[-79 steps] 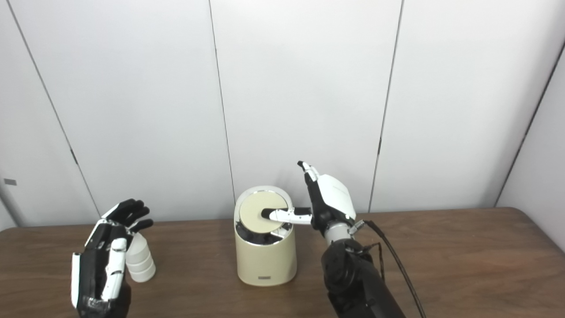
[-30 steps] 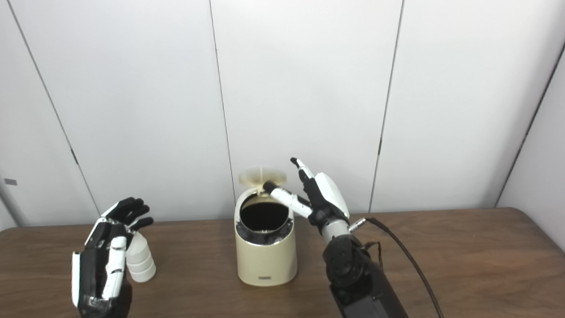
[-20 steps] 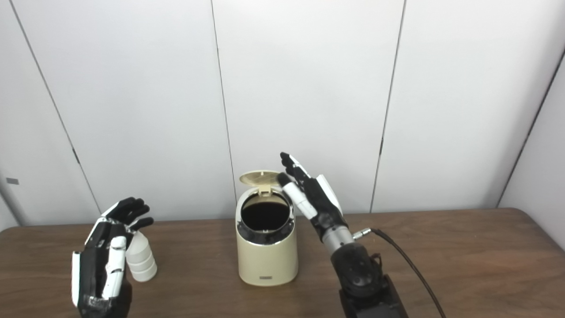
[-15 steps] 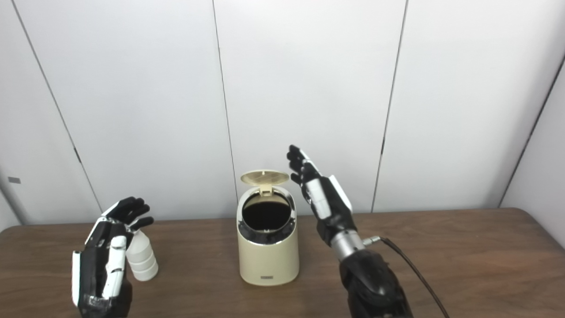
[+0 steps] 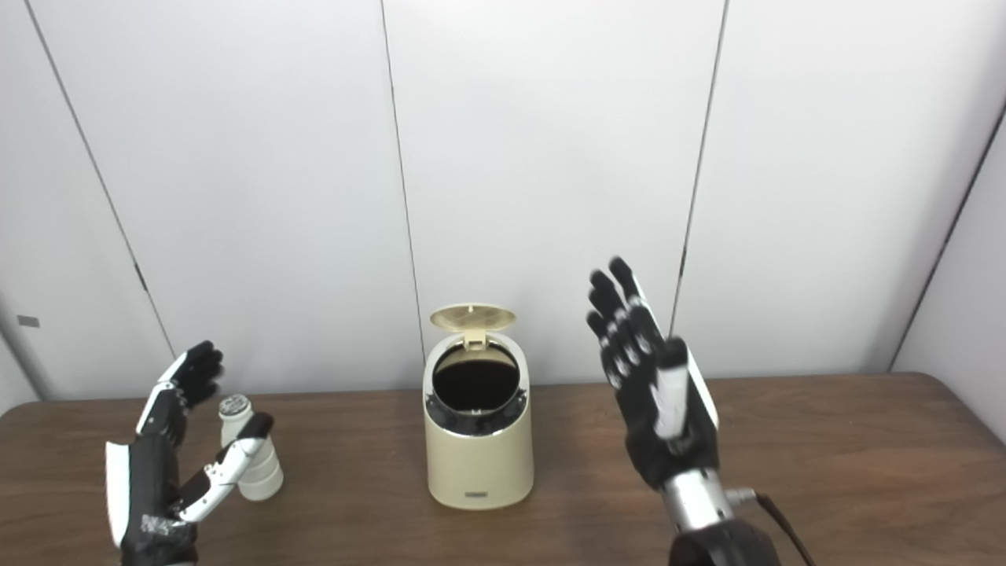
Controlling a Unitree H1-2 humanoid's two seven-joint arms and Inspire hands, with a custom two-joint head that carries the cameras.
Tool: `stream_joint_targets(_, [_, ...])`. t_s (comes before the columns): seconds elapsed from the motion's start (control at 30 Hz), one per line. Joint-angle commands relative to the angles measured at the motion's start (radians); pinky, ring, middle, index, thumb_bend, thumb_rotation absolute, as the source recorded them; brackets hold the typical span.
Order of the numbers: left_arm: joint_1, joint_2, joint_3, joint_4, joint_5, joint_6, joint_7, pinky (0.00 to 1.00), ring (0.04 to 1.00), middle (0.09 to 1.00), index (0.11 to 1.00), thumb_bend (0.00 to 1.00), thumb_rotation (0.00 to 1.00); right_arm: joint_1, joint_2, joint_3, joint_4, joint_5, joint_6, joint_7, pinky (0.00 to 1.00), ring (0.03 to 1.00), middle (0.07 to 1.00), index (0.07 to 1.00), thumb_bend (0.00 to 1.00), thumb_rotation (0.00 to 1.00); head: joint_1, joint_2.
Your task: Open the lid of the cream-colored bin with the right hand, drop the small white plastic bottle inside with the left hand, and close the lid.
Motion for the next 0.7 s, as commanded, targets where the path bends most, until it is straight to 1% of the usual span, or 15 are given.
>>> stream_joint_targets(0.0, [-0.044, 0.015, -0.012, -0.035, 0.037, 0.001, 0.028, 0.97, 0.921, 0.865, 0.856, 0.92, 0.44, -0.012, 0.000, -0.010, -0.033, 0.028, -0.067, 0.008, 1.00, 0.977, 0.964, 0.977, 0.99, 0.92, 0.001, 0.003])
stream_joint_targets(0.07, [-0.049, 0.026, -0.019, -0.042, 0.035, 0.014, 0.026, 0.96, 0.920, 0.871, 0.856, 0.93, 0.44, 0.013, -0.006, -0.013, -0.029, 0.040, -0.086, 0.017, 1.00, 0.986, 0.972, 0.985, 1.00, 0.90, 0.004, 0.004])
stream_joint_targets(0.13, [-0.052, 0.035, -0.022, -0.054, 0.026, 0.050, 0.016, 0.97, 0.925, 0.876, 0.858, 0.95, 0.45, 0.036, -0.009, -0.013, -0.025, 0.032, -0.110, 0.016, 1.00, 0.987, 0.972, 0.987, 1.00, 0.89, 0.007, 0.005])
stream_joint_targets(0.2, [-0.055, 0.044, -0.021, -0.079, 0.033, 0.118, 0.000, 0.98, 0.946, 0.891, 0.877, 0.99, 0.49, 0.058, -0.009, -0.013, -0.020, 0.023, -0.142, 0.014, 0.98, 0.968, 0.960, 0.978, 1.00, 0.89, 0.008, 0.005])
stream_joint_targets(0.27, [-0.060, 0.061, -0.020, -0.109, 0.059, 0.192, -0.018, 0.97, 0.951, 0.905, 0.902, 1.00, 0.51, 0.076, -0.005, -0.009, -0.013, 0.021, -0.173, 0.015, 0.99, 0.967, 0.958, 0.969, 0.99, 0.89, 0.009, 0.005])
stream_joint_targets(0.33, [-0.067, 0.080, -0.020, -0.131, 0.084, 0.258, -0.036, 0.99, 0.965, 0.926, 0.942, 1.00, 0.53, 0.090, -0.003, -0.005, -0.005, 0.016, -0.202, 0.015, 1.00, 0.971, 0.958, 0.962, 0.98, 0.90, 0.009, 0.004])
stream_joint_targets(0.37, [-0.072, 0.091, -0.020, -0.136, 0.092, 0.284, -0.041, 0.98, 0.964, 0.930, 0.953, 1.00, 0.53, 0.097, -0.004, -0.003, 0.000, 0.016, -0.215, 0.018, 0.99, 0.969, 0.957, 0.962, 0.97, 0.91, 0.009, 0.003])
stream_joint_targets(0.47, [-0.087, 0.104, -0.014, -0.144, 0.078, 0.358, -0.052, 0.98, 0.974, 0.946, 0.970, 1.00, 0.50, 0.120, -0.004, 0.002, 0.012, 0.027, -0.235, 0.021, 0.98, 0.959, 0.946, 0.955, 0.95, 0.91, 0.016, 0.002])
stream_joint_targets(0.57, [-0.099, 0.101, -0.014, -0.144, 0.056, 0.429, -0.059, 0.97, 0.984, 0.966, 0.994, 1.00, 0.48, 0.148, -0.008, 0.009, 0.034, 0.033, -0.251, 0.030, 0.98, 0.957, 0.946, 0.959, 0.95, 0.88, 0.020, 0.001])
stream_joint_targets(0.67, [-0.112, 0.096, -0.008, -0.139, 0.003, 0.482, -0.071, 0.99, 0.999, 0.996, 1.000, 1.00, 0.44, 0.172, -0.010, 0.012, 0.059, 0.048, -0.275, 0.041, 0.98, 0.960, 0.956, 0.978, 0.96, 0.86, 0.026, -0.001])
